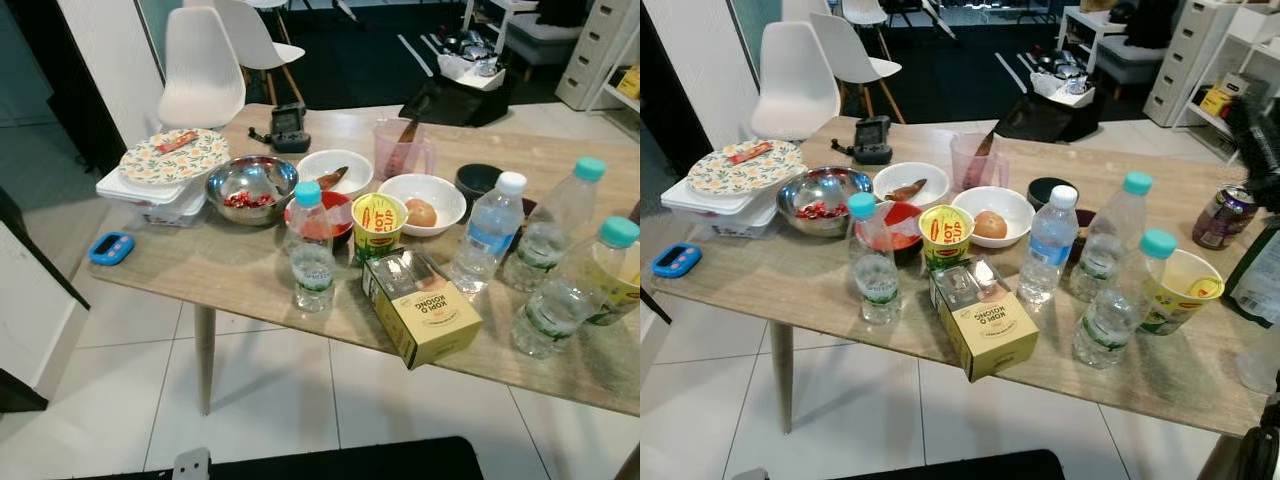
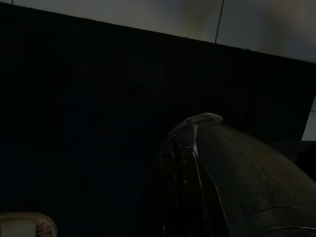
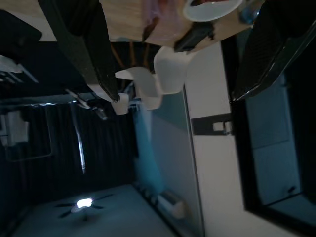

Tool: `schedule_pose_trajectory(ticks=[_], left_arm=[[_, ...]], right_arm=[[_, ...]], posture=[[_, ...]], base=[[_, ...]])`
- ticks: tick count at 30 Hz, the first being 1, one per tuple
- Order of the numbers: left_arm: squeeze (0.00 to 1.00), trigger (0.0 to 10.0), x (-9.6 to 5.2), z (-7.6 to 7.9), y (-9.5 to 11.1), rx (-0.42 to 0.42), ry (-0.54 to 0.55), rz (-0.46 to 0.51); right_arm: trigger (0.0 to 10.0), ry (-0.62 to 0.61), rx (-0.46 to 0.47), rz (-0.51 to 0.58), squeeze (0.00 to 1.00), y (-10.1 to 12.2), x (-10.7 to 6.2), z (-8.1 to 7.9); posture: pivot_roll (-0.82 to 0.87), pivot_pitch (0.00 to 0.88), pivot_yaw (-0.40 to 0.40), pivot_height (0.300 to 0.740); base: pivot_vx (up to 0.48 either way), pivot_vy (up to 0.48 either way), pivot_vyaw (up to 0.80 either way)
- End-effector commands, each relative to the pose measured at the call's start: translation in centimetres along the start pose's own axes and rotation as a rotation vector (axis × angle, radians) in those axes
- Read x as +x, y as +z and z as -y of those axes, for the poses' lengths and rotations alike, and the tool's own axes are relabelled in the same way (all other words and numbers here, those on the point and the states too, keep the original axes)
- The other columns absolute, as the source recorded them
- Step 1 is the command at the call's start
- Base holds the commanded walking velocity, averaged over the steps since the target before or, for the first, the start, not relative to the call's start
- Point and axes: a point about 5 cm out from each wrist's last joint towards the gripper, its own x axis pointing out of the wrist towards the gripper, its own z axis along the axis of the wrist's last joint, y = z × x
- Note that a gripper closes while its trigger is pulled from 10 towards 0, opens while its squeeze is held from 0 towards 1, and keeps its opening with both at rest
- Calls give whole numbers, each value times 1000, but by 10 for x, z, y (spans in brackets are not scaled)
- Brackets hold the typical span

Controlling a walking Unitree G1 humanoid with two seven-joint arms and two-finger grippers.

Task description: Restocking fridge

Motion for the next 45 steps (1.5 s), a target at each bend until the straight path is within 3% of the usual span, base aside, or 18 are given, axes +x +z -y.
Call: schedule_pose_trajectory(ticks=[1,2,6,8,15,20,36,37,38,45], left_arm=[[0,10000,-1,-1,-4,-12,4,-11],[0,10000,-1,-1,-4,-12,4,-12],[0,10000,-1,-1,-3,-9,2,-11],[0,10000,0,0,-3,-8,0,-9],[0,10000,0,1,-3,-6,-5,-12],[0,10000,0,2,-4,-6,-6,-14],[0,10000,0,1,-3,-3,-4,-11],[0,10000,0,2,-3,-4,-5,-11],[0,10000,0,2,-3,-4,-5,-12],[0,10000,0,2,-3,-5,-6,-13]], right_arm=[[10000,38,-23,-87,353,-5,-2,-3],[10000,69,-27,-150,0,-10,-5,-5],[10000,135,-27,-249,0,-15,-12,-9],[10000,176,-29,-360,0,-20,-19,-11],[10000,219,44,-458,0,-30,-24,-19],[10000,200,74,-575,0,-50,-36,-23],[10000,180,83,-632,0,-61,-36,-26],[5647,180,85,-635,0,-61,-37,-26],[0,171,79,-636,0,-62,-36,-25],[0,179,93,-607,0,-60,-35,-28]], posture=[[0,0,-34,740],[-1,0,-34,740],[-2,0,-35,740],[-3,0,-35,740],[-7,0,-30,740],[-4,0,-28,740],[-4,0,-27,740],[-4,0,-27,740],[-4,0,-27,740],[-4,0,-28,740]], base=[[0,0,0],[0,0,0],[0,0,0],[0,0,0],[0,0,0],[0,0,0],[0,0,0],[0,0,0],[0,0,0],[0,0,0]])
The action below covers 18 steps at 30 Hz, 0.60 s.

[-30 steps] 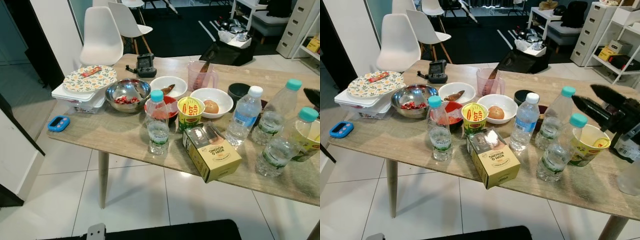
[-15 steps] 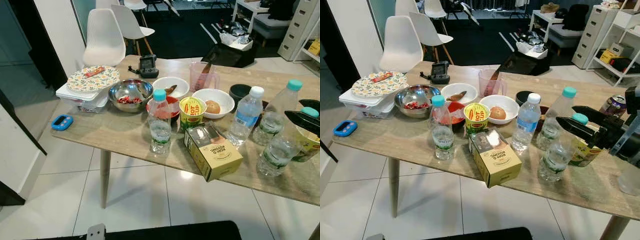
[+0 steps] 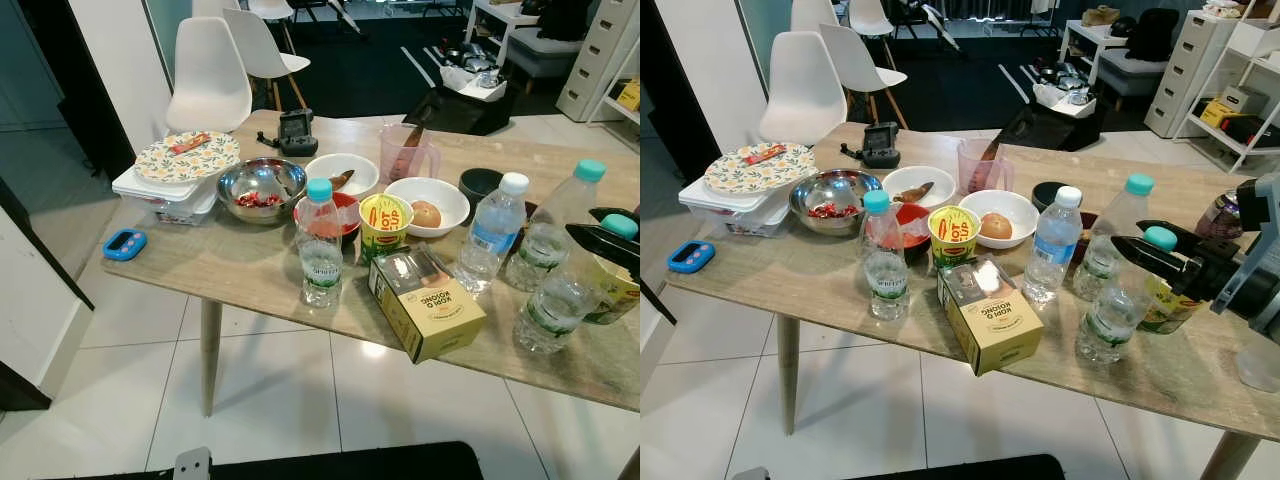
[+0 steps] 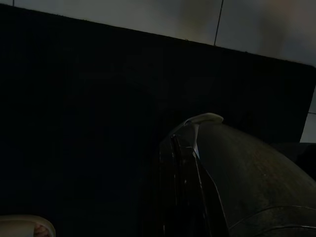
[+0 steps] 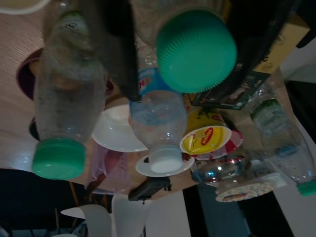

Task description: Restocking fridge

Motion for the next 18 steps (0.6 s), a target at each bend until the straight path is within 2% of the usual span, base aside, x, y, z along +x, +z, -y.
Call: schedule_pose_trajectory(ticks=[1,10,16,18], left_arm=[[0,10000,0,2,-4,-7,-1,-14],[0,10000,0,2,-3,-4,-1,-13],[0,10000,0,2,-4,-5,-3,-14],[0,10000,0,2,-4,-12,-6,-15]], right_arm=[[0,20,9,2,0,0,1,-4],[0,65,-1,15,0,3,2,-11],[0,135,-28,26,0,7,-3,-17],[0,210,-54,49,0,11,-9,-24]], posture=[[-4,0,-28,740],[-5,0,-27,740],[-4,0,-28,740],[-5,0,-28,740]], base=[[0,0,0],[0,0,0],[0,0,0],[0,0,0]])
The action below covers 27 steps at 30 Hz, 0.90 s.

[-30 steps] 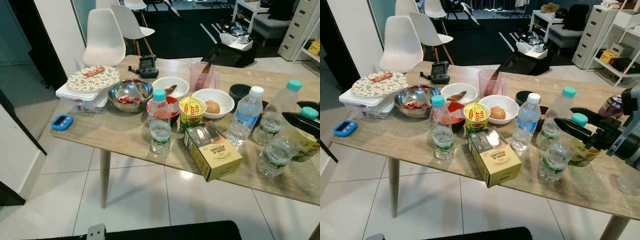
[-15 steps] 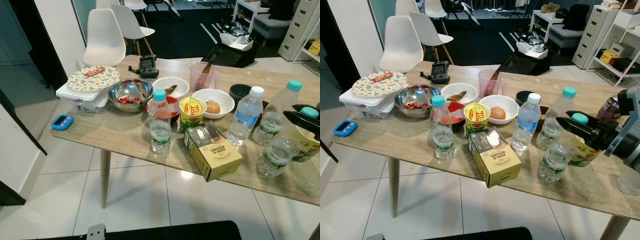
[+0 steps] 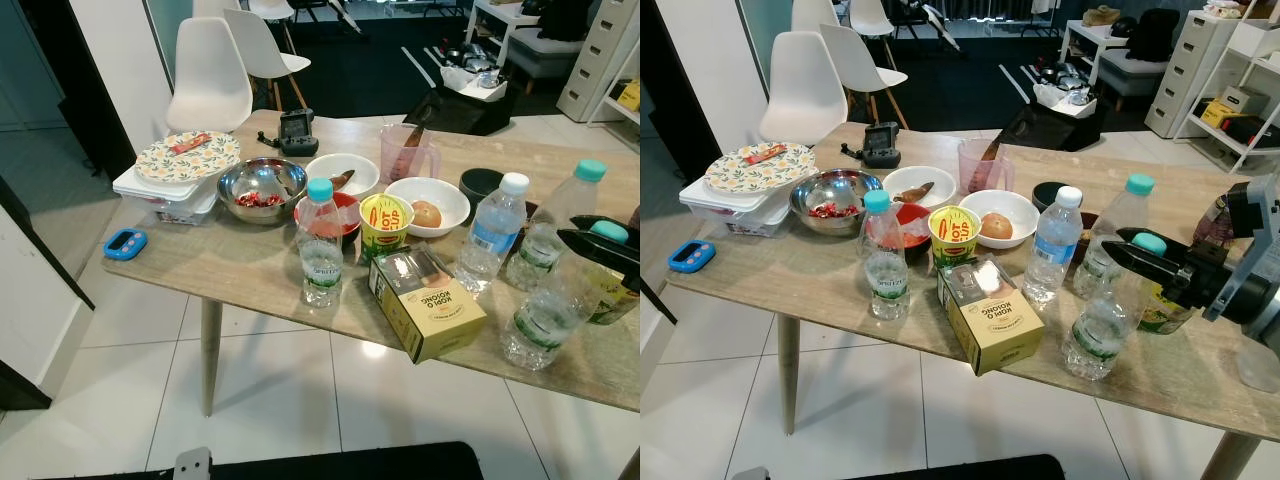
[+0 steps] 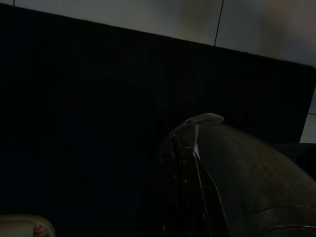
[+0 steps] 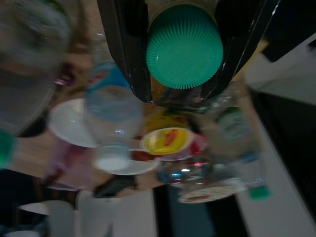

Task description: Restocking fridge

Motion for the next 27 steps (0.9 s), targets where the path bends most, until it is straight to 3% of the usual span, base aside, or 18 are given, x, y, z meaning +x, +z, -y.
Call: schedule_pose_trajectory(ticks=[1,5,9,17,18,24,27], left_arm=[[0,10000,0,3,-5,-15,-8,-16],[0,10000,0,3,-5,-24,-14,-16],[0,10000,0,3,-5,-23,-13,-18],[0,10000,0,2,-4,-18,-12,-20],[0,10000,0,3,-4,-16,-14,-22],[0,10000,0,3,-5,-12,-19,-23],[0,10000,0,4,-5,-12,-22,-24]], right_arm=[[0,62,-50,45,0,15,-5,-7],[0,206,-31,54,0,16,-4,-24],[0,262,-24,57,0,16,-2,-30],[0,428,96,-78,0,-20,14,-48],[0,481,152,-146,0,-35,18,-54],[0,547,206,-219,0,-51,24,-62],[0,605,258,-305,0,-70,28,-70]], posture=[[-6,0,-27,740],[-8,0,-27,740],[-10,0,-27,740],[-13,0,-28,740],[-16,0,-28,740],[-17,0,-25,740],[-15,0,-29,740]], base=[[0,0,0],[0,0,0],[0,0,0],[0,0,0],[0,0,0],[0,0,0],[0,0,0]])
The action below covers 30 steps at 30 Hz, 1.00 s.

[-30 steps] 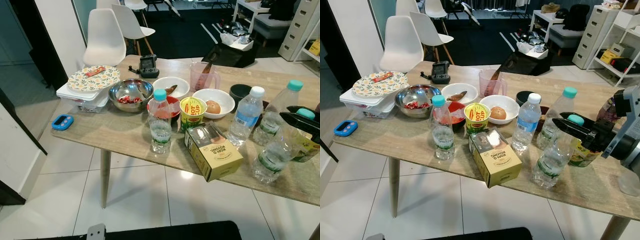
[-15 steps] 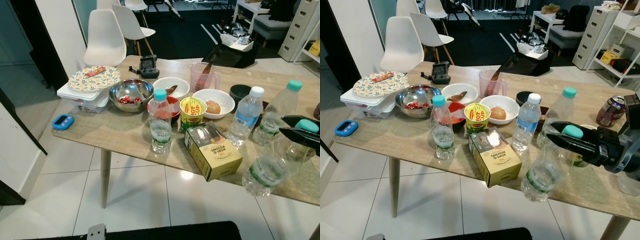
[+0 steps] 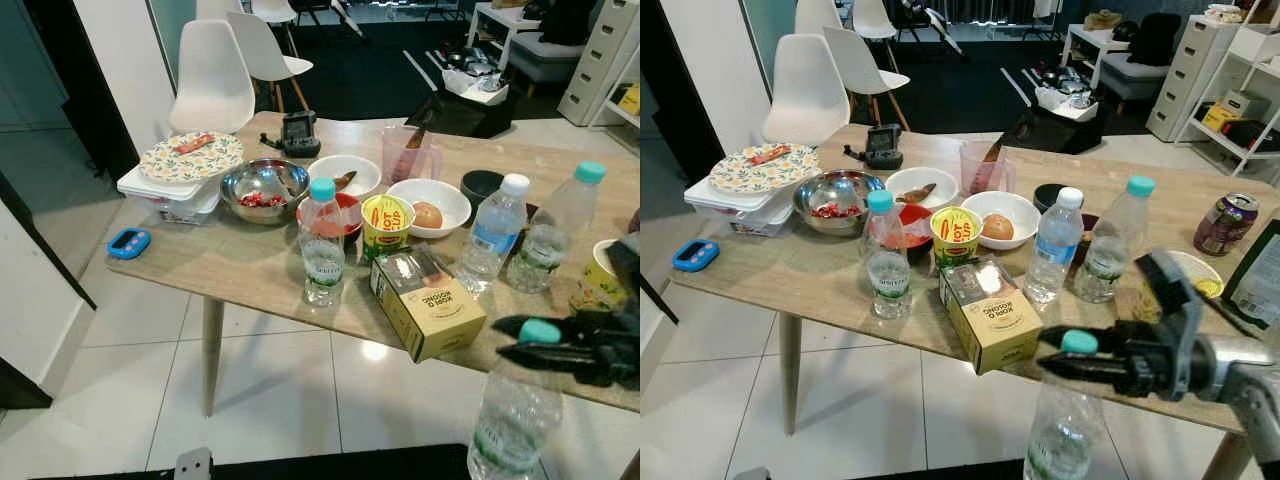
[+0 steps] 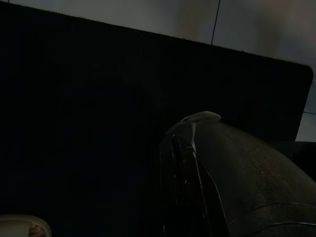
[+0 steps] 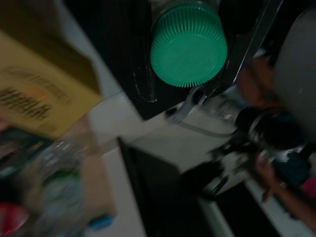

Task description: Restocking fridge

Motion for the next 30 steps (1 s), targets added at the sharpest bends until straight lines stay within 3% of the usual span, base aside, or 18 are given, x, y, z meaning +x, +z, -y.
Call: schedule_pose_trajectory(ticks=[1,2,3,4,5,6,9,12,13,14,18,20,24,26,30], left_arm=[[0,10000,0,3,-4,-9,-11,-15],[0,10000,0,3,-4,-9,-11,-15],[0,10000,0,3,-5,-5,-11,-18],[0,10000,0,3,-5,-5,-11,-18],[0,10000,0,3,-5,-1,-10,-21],[0,10000,0,3,-5,-1,-10,-21],[0,10000,0,4,-7,6,-7,-24],[0,10000,0,4,-6,10,-5,-23],[0,10000,0,3,-6,12,-2,-22],[0,10000,0,3,-6,13,0,-21],[0,10000,0,1,-5,25,12,-17],[0,10000,-1,-1,-4,33,20,-16],[0,10000,-1,-1,-5,37,21,-18],[0,10000,-1,0,-6,48,20,-25],[0,10000,-1,1,-8,65,26,-34]], right_arm=[[0,38,50,-94,0,-18,10,0],[0,38,50,-94,0,-18,10,0],[0,21,94,-238,0,-43,17,3],[0,21,94,-238,0,-43,17,3],[0,-15,117,-346,0,-64,17,7],[0,-15,117,-346,0,-64,17,7],[0,-115,111,-566,0,-107,13,17],[745,-137,106,-622,0,-118,12,19],[2353,-158,122,-666,0,-130,11,19],[9882,-168,136,-689,0,-136,10,19],[10000,-204,154,-815,0,-158,2,17],[10000,-273,194,-895,0,-184,-5,14],[10000,-321,239,-919,0,-203,-7,10],[10000,-391,278,-947,0,-224,-8,5],[10000,-581,257,-1037,0,-256,-10,-5]], posture=[[-16,0,-29,740],[-16,0,-29,740],[-18,0,-29,740],[-18,0,-29,740],[-18,0,-29,740],[-18,0,-29,740],[-11,0,-28,740],[-11,0,-28,740],[-10,0,-26,740],[-10,0,-26,740],[-7,0,-28,740],[-7,0,-31,740],[-7,0,-31,740],[-7,0,-30,740],[-6,0,-31,740]], base=[[0,0,0],[0,0,0],[0,0,0],[0,0,0],[0,0,0],[0,0,0],[0,0,0],[0,0,0],[0,0,0],[0,0,0],[0,0,0],[0,0,0],[0,0,0],[0,0,0],[0,0,0]])
